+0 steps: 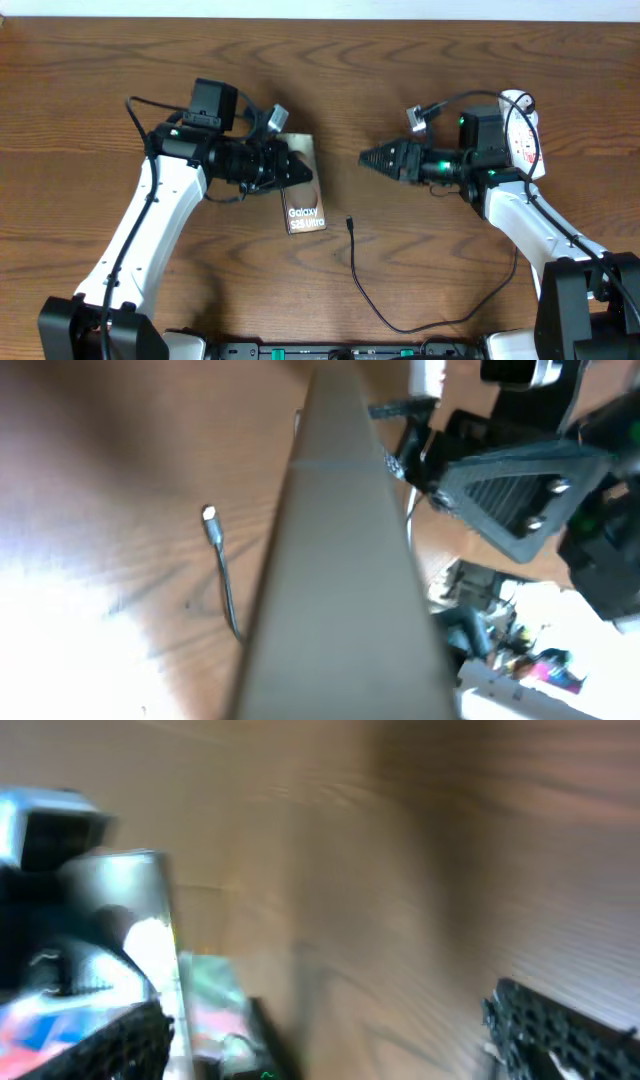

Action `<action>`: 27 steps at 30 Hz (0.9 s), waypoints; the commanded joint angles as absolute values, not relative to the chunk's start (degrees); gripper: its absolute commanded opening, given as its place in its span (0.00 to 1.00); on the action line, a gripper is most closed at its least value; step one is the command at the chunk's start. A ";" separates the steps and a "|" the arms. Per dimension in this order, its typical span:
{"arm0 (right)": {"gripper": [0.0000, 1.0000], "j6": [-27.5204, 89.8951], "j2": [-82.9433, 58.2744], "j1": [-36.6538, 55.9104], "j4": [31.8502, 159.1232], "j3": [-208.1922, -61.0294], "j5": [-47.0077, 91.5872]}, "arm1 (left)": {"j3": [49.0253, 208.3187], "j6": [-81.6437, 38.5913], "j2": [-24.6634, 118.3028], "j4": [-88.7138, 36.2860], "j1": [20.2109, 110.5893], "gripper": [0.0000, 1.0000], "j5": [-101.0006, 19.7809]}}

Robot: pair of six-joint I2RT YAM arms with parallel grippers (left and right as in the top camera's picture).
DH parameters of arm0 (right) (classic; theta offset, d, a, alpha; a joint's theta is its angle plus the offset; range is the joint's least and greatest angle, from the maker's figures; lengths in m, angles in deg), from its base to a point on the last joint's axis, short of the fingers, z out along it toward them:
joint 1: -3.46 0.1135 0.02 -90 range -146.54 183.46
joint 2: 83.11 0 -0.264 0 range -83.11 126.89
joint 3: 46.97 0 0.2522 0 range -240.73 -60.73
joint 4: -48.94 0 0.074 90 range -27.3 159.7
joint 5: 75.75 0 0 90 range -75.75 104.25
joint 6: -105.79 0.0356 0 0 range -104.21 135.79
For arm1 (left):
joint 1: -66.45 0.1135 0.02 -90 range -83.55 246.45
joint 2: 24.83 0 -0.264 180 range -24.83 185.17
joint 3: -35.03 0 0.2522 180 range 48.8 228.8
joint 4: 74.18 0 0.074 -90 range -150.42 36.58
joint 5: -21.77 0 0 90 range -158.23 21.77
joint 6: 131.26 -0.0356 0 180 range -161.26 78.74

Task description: Plug charger to phone and switch on socket

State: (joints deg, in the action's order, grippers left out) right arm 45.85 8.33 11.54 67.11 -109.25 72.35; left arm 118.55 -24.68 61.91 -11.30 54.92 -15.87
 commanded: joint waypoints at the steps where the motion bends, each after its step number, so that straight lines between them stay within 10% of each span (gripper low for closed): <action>1: 0.99 38.38 8.20 11.37 74.89 -109.38 55.17 | 116.54 -16.53 61.45 -11.21 54.79 0.07 -14.99; 10: 0.99 33.83 8.20 11.37 83.02 -109.40 46.98 | 113.57 -12.64 61.65 -11.86 49.98 0.08 -12.31; 20: 0.99 27.36 8.18 11.32 66.30 -109.40 92.83 | 113.57 -17.97 61.65 -22.77 43.18 0.07 4.98; 27: 0.99 34.25 8.20 11.26 67.70 -109.38 77.12 | 113.57 5.35 61.63 -23.03 42.46 0.07 5.29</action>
